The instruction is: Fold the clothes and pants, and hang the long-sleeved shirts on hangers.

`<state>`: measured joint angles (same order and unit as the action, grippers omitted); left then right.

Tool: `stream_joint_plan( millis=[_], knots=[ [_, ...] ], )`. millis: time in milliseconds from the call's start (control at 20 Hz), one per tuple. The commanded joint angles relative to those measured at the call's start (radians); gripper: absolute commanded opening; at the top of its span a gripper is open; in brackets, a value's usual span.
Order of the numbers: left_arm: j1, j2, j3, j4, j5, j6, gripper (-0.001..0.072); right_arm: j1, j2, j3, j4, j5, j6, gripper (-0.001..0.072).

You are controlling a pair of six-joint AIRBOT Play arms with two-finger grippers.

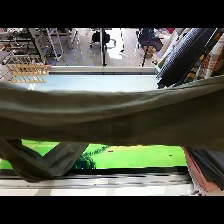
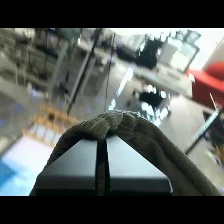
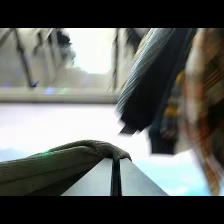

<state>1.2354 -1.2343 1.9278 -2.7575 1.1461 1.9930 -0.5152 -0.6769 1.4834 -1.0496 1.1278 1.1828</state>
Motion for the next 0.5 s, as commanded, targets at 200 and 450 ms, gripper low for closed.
stream_joint_plan(
  millis=[200, 450],
  knots=[
    [-0.245, -0.348, -0.193, 0.014, 0.017, 0.003, 0.0014, 0.238, -0.474, -0.169, 0.037, -0.151, 0.022, 0.0019],
    [-0.424, -0.595, -0.192, -0.023, -0.369, -0.036, 0.0014, 0.331, -0.929, -0.026, 0.063, -0.574, 0.079, 0.0019]
  ],
)
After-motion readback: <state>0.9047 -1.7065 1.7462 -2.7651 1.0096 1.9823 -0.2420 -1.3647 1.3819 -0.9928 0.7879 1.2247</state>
